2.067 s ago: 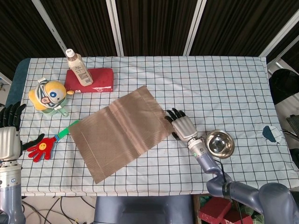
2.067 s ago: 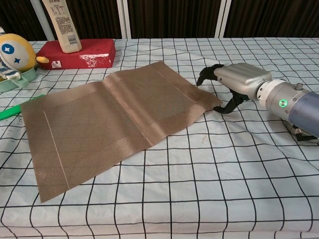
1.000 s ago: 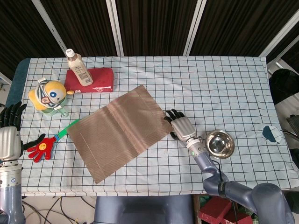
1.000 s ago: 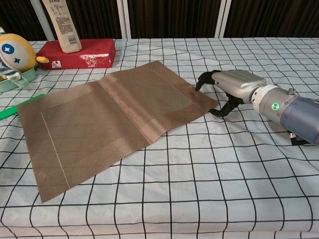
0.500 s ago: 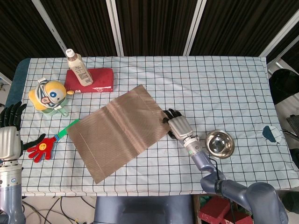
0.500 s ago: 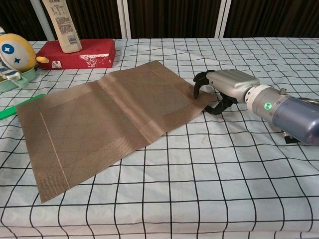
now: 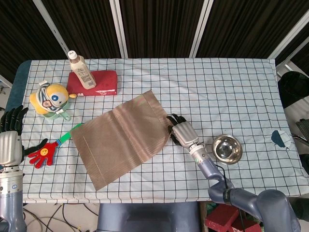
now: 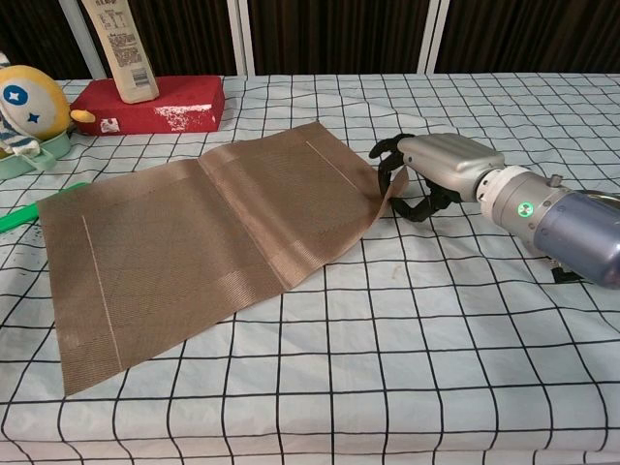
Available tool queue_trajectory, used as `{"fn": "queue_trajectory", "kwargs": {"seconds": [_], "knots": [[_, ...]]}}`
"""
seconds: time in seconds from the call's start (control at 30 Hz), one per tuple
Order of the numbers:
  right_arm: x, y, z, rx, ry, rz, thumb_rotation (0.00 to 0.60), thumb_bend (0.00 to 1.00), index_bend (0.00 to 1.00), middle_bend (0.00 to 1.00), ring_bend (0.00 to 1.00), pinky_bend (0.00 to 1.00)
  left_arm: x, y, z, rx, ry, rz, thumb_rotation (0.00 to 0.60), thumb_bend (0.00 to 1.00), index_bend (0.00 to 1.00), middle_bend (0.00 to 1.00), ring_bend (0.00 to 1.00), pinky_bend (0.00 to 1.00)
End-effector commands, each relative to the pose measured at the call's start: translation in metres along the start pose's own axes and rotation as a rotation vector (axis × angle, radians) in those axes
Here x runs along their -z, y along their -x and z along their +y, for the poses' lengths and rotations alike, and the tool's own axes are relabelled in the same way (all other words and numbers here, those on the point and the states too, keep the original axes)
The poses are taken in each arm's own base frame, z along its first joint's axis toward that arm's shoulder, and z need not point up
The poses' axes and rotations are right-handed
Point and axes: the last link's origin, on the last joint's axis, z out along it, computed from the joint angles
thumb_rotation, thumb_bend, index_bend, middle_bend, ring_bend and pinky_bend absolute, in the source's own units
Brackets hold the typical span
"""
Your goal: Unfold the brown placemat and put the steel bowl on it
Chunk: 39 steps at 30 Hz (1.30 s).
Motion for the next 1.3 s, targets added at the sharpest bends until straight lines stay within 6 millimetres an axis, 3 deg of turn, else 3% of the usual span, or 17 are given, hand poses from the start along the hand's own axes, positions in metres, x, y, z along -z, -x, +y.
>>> {"fn": "queue_trajectory", "kwargs": {"seconds": [0.03,0.33,0.7,0.9,1.03,1.3], "knots": [[0.007,-0.001,-0.001,-0.003,-0.011,0.009,0.6,0.5,0.58,0.11,0.06,0.16,0.0,0.0,0.0,0.0,0.001,0.0,0.6,0.02,0.12,0.06,0.01,0.01],[0.04,-0.008,0.0,-0.014,-0.004,0.048,0.6,0.53,0.6,0.12,0.06,0.16,0.002,0.001,0.002,0.001,0.01,-0.005,0.6,0.02,0.13,0.06,0.01,0.01],[0.105,-0.026,0.022,-0.038,0.145,0.121,0.6,0.55,0.62,0.11,0.06,0.16,0.005,0.002,0.003,-0.002,0.02,-0.018,0.6,0.02,0.13,0.06,0.01,0.01],[0.133,-0.025,0.023,-0.064,0.202,0.123,0.6,0.56,0.63,0.12,0.06,0.16,0.007,0.003,0.004,-0.005,0.027,-0.025,0.6,0.02,0.13,0.06,0.01,0.01],[0.138,-0.017,0.016,-0.105,0.241,0.135,0.6,0.57,0.63,0.12,0.06,0.16,0.008,0.004,0.005,-0.006,0.033,-0.03,0.6,0.02,0.13,0.06,0.01,0.01],[0.128,-0.003,-0.011,-0.207,0.314,0.187,0.6,0.58,0.63,0.12,0.06,0.16,0.008,0.003,0.004,0.002,0.031,-0.028,0.6,0.02,0.13,0.06,0.01,0.01]]}}
